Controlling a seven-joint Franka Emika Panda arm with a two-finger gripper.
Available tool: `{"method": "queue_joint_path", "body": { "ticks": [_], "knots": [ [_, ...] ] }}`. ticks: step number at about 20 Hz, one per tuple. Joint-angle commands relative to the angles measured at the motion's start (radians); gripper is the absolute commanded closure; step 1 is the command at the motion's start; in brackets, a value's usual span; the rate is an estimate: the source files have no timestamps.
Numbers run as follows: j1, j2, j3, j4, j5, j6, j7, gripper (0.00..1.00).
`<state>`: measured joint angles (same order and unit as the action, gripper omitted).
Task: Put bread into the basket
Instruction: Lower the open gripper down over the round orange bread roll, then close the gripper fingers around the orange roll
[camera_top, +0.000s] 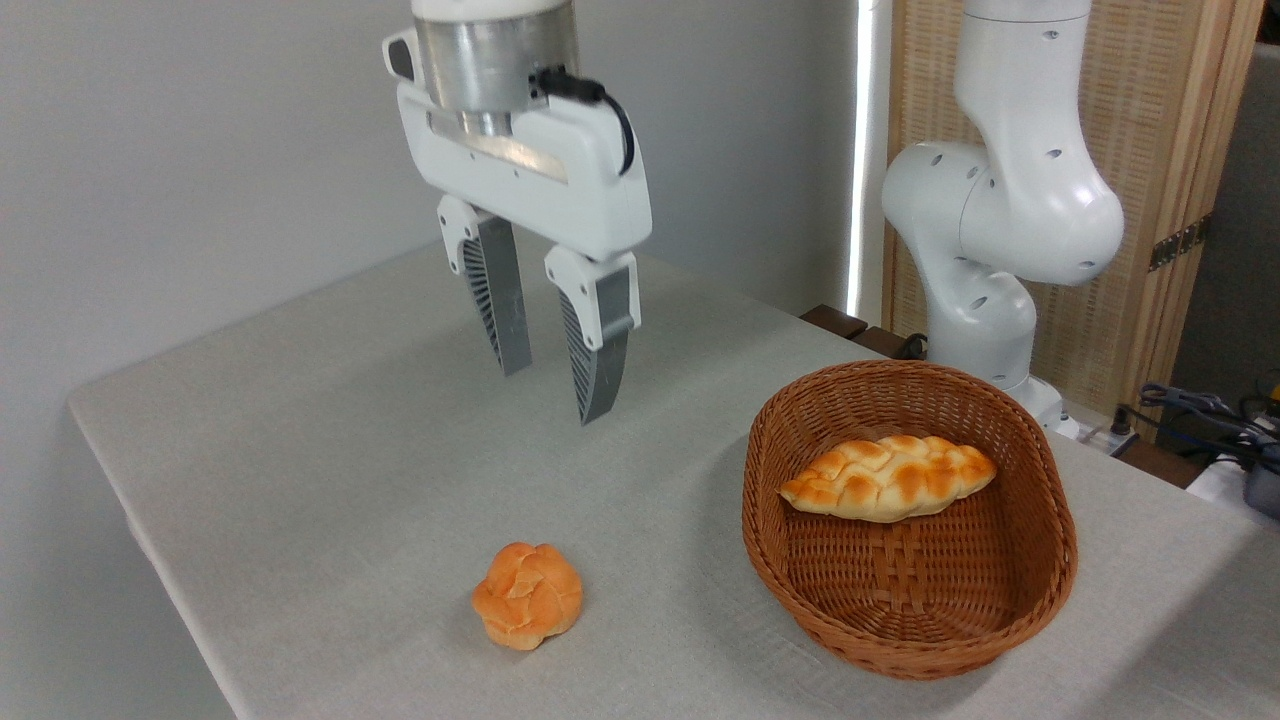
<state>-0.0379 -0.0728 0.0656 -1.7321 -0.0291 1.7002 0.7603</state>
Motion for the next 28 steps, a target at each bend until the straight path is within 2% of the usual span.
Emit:
{"method": "queue_joint_path", "body": {
  "ticks": [1, 5, 7, 8, 10, 12, 13, 16, 19, 28],
  "knots": [
    [0.000, -0.044, 0.045, -0.128, -0.018, 0.119, 0.007, 0.00],
    [0.000, -0.051, 0.048, -0.246, -0.018, 0.223, 0.001, 0.00],
    [0.001, -0.045, 0.051, -0.308, -0.017, 0.332, 0.005, 0.00],
    [0.016, -0.039, 0.049, -0.334, -0.021, 0.405, 0.004, 0.00],
    [0.021, -0.010, 0.039, -0.346, -0.041, 0.482, 0.004, 0.00],
    [0.016, 0.017, 0.030, -0.345, -0.095, 0.510, 0.007, 0.00],
    [0.013, 0.030, 0.026, -0.346, -0.100, 0.516, 0.008, 0.00],
    [0.004, 0.053, 0.023, -0.346, -0.103, 0.518, 0.011, 0.00],
    [0.000, 0.067, -0.006, -0.346, -0.107, 0.519, 0.010, 0.00],
    [-0.011, 0.093, -0.015, -0.354, -0.104, 0.539, 0.011, 0.00]
  ]
}}
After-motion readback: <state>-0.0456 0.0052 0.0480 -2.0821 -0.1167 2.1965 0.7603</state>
